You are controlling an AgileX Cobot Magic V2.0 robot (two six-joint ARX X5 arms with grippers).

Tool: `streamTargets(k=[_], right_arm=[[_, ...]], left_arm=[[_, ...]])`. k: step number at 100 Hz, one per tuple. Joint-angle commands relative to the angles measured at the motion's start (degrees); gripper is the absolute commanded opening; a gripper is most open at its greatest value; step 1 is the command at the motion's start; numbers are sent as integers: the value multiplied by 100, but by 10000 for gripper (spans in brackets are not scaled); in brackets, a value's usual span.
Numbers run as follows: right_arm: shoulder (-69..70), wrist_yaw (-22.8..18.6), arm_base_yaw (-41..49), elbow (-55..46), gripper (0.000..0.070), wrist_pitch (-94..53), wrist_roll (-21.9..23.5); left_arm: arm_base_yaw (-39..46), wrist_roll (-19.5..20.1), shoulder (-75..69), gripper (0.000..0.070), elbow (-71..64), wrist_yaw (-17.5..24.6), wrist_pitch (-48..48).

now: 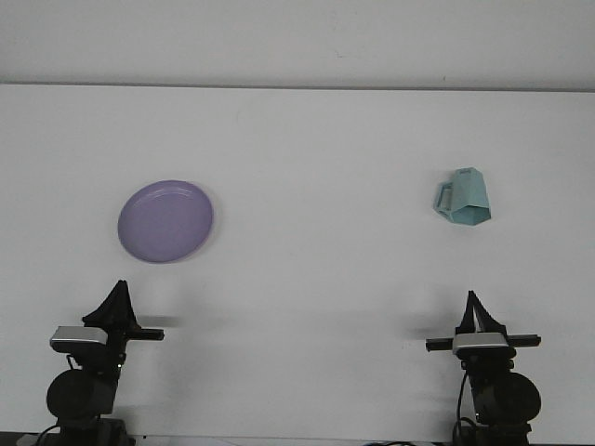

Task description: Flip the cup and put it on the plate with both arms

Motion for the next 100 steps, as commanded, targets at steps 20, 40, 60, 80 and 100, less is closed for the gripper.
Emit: streamTargets(k=[20, 40, 60, 80, 100], right_arm=[[-2, 0, -9, -17, 0, 59, 17], [-2, 0, -9, -17, 0, 59, 17], [-2, 0, -9, -17, 0, 59, 17], [-2, -28, -9, -17, 0, 61, 92], [-2, -299, -9, -17, 0, 81, 1499]], left_arm=[[-7, 46, -2, 15, -109, 31, 57], [-7, 46, -2, 15, -109, 31, 57], [-7, 26, -2, 15, -109, 31, 59], [-7, -42, -2, 15, -109, 31, 59], [-7, -282, -2, 12, -109, 31, 57]])
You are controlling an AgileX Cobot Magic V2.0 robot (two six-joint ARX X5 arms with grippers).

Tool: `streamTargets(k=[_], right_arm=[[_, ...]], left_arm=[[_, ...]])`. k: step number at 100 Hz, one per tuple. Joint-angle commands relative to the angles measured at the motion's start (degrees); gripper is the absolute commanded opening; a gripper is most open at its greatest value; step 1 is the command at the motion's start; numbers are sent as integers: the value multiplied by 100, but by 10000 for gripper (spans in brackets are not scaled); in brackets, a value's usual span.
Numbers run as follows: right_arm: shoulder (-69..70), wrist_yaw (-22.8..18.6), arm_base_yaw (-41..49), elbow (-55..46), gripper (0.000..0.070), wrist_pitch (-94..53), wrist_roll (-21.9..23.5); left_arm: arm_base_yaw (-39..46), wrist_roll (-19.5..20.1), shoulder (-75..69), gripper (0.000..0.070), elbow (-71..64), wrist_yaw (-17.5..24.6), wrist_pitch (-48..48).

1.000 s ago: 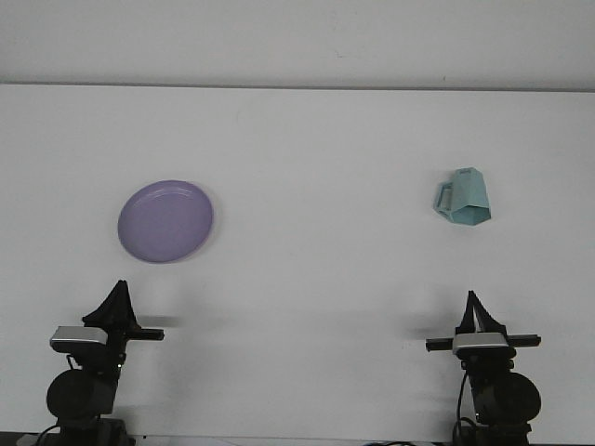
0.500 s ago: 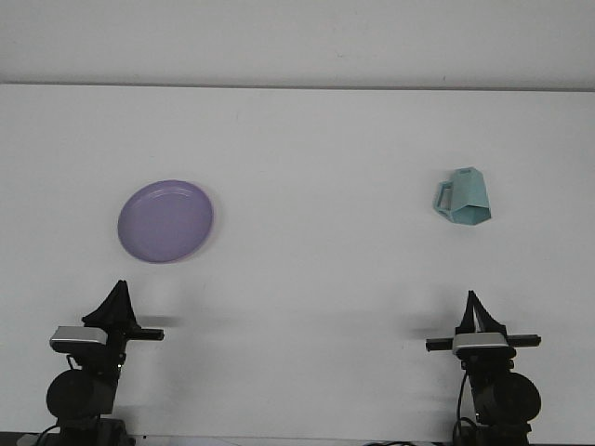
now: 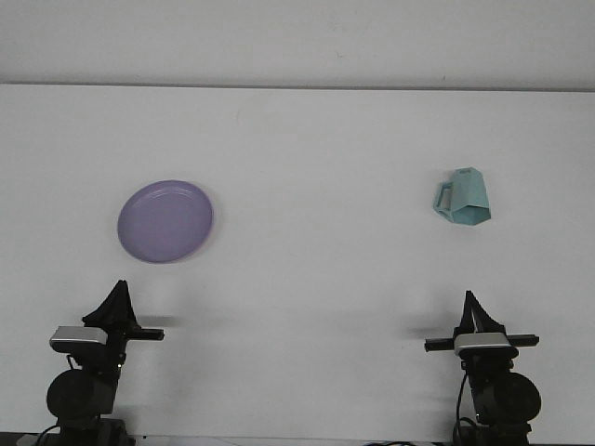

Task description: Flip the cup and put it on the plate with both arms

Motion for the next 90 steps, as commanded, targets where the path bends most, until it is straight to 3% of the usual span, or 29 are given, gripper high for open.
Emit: streamTargets(k=[1, 9, 22, 32, 43, 53, 61, 81, 86, 90], right_arm=[[-2, -103, -9, -17, 0, 85, 1025], [-2, -111, -9, -17, 0, 190, 1506], [-2, -142, -9, -15, 0, 356, 2334], [0, -114, -11, 105, 0, 603, 2524], [186, 350, -11, 612, 0, 291, 2487], [734, 715, -11, 1215, 0, 81, 2096], [1392, 750, -13, 1690, 0, 81, 1615], [3296, 1075, -96, 2159, 1, 855, -188], [3757, 1064, -166, 2159, 34, 1139, -396], [4129, 1023, -232, 2159, 116, 1386, -474]], left_arm=[[-7, -223, -2, 12, -109, 31, 57], [-7, -354, -2, 12, -109, 31, 59], [-7, -929, -2, 12, -109, 31, 68], [-7, -955, -2, 12, -109, 31, 66], [-7, -955, -2, 12, -109, 31, 66], [-7, -955, -2, 11, -109, 31, 55], [-7, -975, -2, 11, -109, 31, 52], [-7, -988, -2, 11, -109, 31, 57], [-7, -988, -2, 12, -109, 31, 57], [-7, -990, -2, 11, -109, 31, 57]])
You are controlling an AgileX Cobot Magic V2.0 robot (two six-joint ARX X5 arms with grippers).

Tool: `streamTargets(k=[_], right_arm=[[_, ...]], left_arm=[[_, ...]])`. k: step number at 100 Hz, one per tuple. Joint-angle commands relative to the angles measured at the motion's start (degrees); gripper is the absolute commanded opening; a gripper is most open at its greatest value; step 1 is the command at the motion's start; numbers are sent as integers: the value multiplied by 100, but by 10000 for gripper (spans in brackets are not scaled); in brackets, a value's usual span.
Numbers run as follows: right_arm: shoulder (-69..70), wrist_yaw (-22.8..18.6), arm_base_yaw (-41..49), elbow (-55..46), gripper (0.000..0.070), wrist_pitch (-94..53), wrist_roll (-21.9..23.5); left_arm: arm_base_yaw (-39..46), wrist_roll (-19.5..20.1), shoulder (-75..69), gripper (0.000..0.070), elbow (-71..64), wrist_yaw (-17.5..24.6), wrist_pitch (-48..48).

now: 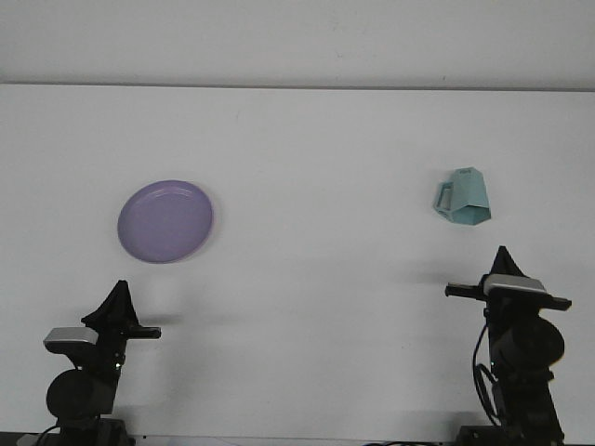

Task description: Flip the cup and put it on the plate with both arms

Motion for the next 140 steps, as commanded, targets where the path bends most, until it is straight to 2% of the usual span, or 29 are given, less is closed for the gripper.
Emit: streamTargets(k=[1, 6, 9, 22, 33, 51, 60, 83, 102, 111, 124, 130, 140], right_arm=[[667, -11, -101, -11, 142, 420, -706], [1123, -42, -177, -11, 286, 756, -763], [1397, -39, -219, -11, 347, 975, -798], [2557, -168, -483, -11, 385, 2011, -1095], [3510, -636, -765, -2, 515, 3029, -1255], [4924, -914, -1134, 452, 518, 3698, -1547], [5519, -1121, -1320, 907, 518, 3698, -1545], [6612, -1351, -1486, 1919, 517, 3694, -1576], [7278, -1698, -1488, 2566, 516, 3687, -2033], [7486, -1742, -1488, 2761, 501, 3692, -2105], [7663, -1904, -1488, 2935, 408, 3694, -2151], [7700, -1998, -1488, 2973, 316, 3694, -2151], [7700, -2184, -1488, 2981, 90, 3672, -2149]], left_arm=[[-7, -26, -2, 12, -109, 31, 57], [-7, -28, -2, 12, -109, 31, 57], [-7, -28, -2, 12, -109, 31, 57], [-7, -31, -2, 12, -109, 31, 57], [-7, -28, -2, 12, -109, 31, 57], [-7, -28, -2, 12, -109, 31, 59], [-7, -28, -2, 12, -109, 31, 59], [-7, -4, -2, 12, -109, 31, 57], [-7, 2, -2, 12, -109, 31, 52], [-7, 20, -2, 12, -109, 31, 52], [-7, 20, -2, 12, -109, 31, 52], [-7, 20, -2, 12, -109, 31, 52], [-7, 20, -2, 12, -109, 31, 52]])
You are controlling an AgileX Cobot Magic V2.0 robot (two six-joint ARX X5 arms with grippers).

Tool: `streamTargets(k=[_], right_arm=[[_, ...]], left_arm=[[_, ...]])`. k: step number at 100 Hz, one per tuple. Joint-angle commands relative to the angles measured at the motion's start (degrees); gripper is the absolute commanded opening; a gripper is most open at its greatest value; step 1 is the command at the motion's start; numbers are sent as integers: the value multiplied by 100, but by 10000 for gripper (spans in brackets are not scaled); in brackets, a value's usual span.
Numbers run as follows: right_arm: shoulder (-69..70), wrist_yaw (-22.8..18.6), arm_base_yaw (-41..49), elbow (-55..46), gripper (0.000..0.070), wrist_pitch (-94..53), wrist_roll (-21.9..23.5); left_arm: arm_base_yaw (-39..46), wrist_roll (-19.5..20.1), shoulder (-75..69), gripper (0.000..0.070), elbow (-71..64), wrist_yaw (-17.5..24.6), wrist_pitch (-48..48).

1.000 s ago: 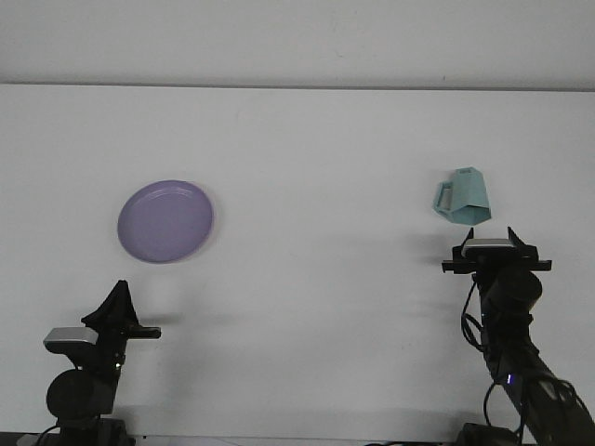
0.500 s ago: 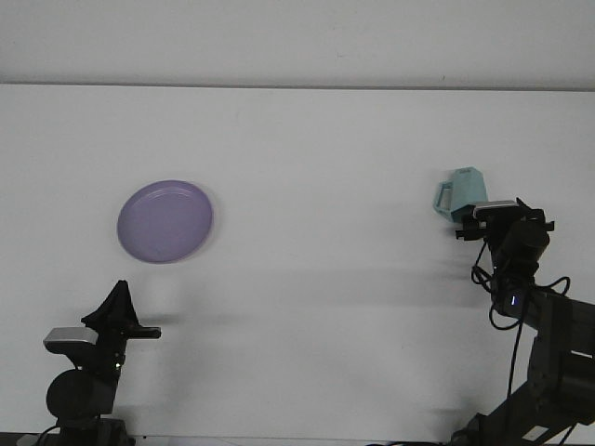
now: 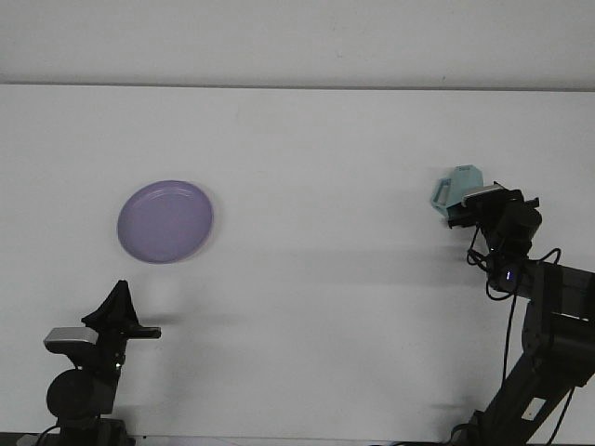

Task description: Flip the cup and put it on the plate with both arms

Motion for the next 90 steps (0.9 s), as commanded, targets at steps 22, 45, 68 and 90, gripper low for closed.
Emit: streamTargets(k=[22, 45, 68, 90], right_arm=[[98, -374, -11, 107, 8, 68, 90], [-581, -376, 11, 107, 8, -577, 789], [-1969, -455, 63, 107, 8, -2258, 1744], [-3668, -970, 170, 111, 7, -4524, 2629]], left_arm=[[-7, 31, -2, 12, -109, 31, 55], [-7, 24, -2, 12, -109, 31, 57], [-7, 11, -2, 12, -109, 33, 55], [-7, -17, -2, 12, -109, 33, 55]])
